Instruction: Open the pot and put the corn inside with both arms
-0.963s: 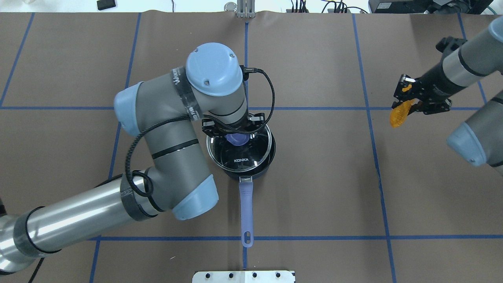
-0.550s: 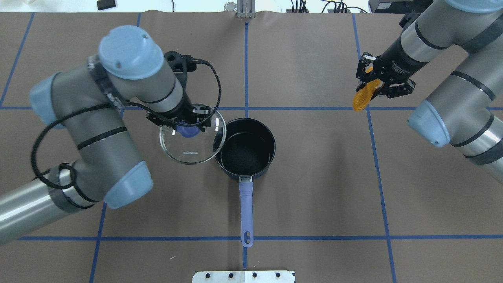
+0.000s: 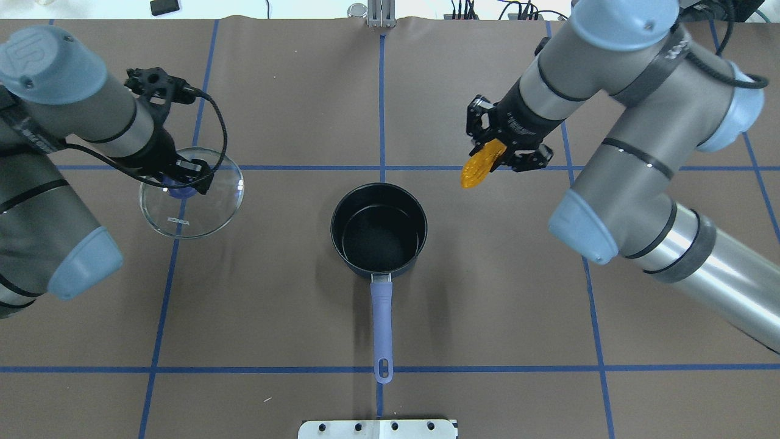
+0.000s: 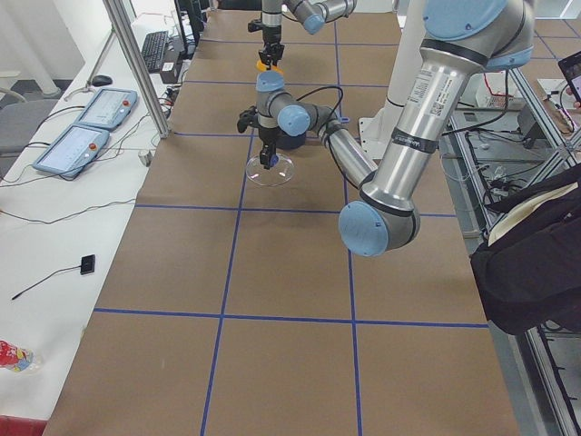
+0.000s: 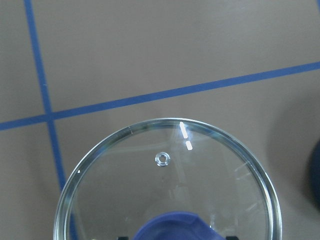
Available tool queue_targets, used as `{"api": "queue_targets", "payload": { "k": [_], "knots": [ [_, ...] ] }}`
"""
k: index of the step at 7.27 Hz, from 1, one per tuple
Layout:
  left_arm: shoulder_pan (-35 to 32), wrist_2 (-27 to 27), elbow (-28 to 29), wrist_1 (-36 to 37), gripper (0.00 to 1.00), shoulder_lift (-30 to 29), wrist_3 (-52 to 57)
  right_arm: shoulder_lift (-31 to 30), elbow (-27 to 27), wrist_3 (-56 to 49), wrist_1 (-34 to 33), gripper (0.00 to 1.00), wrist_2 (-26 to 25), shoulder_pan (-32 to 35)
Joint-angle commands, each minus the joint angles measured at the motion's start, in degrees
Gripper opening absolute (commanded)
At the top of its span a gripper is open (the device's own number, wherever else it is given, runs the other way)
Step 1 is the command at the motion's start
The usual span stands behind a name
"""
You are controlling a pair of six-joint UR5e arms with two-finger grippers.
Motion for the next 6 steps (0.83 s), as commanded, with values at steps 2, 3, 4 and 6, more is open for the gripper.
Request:
{"api": "queue_targets", "payload": {
  "k": [2, 3, 4, 6],
  "knots": [
    [-4.2, -0.6, 3.2, -13.1, 0.54, 11.9, 9.8, 5.0, -0.7, 6.6, -0.1, 0.08, -9.8, -11.0],
    [-5.9, -2.7, 6.7, -18.7, 0.54, 13.8, 12.4, 5.8, -0.9, 7.4, -0.1, 0.08, -12.5, -13.7],
    [-7.0, -4.6, 9.9, -23.8, 0.54, 15.0, 13.5, 6.2, -1.9, 7.6, -0.1, 0.08, -14.2, -15.8],
    [-7.1, -5.3, 11.4, -28.4, 0.54, 17.9, 13.5, 9.0, -5.6, 7.5, 0.0, 0.08, -15.7, -18.0]
  ]
}}
